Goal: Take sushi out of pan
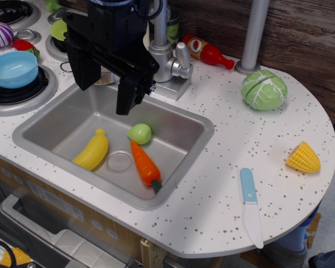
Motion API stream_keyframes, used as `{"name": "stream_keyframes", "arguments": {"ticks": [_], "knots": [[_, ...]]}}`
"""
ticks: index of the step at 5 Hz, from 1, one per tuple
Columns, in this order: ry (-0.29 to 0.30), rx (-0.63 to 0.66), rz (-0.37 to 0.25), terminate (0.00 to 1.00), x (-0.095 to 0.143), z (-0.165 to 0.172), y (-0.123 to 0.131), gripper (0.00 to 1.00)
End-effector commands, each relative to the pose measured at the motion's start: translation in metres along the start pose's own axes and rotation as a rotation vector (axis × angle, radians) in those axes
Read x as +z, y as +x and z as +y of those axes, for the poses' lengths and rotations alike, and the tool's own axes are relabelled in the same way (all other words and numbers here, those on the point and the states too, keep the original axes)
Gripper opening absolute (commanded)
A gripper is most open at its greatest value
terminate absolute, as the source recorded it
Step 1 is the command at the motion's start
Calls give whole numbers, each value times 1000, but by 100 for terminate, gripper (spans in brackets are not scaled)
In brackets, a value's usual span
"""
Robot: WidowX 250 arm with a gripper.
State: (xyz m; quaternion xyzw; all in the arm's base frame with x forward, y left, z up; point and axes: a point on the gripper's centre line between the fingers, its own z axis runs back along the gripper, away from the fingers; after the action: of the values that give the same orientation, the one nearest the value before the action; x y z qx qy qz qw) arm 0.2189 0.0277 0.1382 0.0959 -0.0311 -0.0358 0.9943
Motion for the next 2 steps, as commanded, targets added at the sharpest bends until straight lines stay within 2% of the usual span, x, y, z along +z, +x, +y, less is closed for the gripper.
{"name": "stream_keyframes", "arguments": {"ticks": [1,2], "knots": [[0,0,0,0,0,0,0,100],[58,46,-24,0,-13,29,22,100]]}}
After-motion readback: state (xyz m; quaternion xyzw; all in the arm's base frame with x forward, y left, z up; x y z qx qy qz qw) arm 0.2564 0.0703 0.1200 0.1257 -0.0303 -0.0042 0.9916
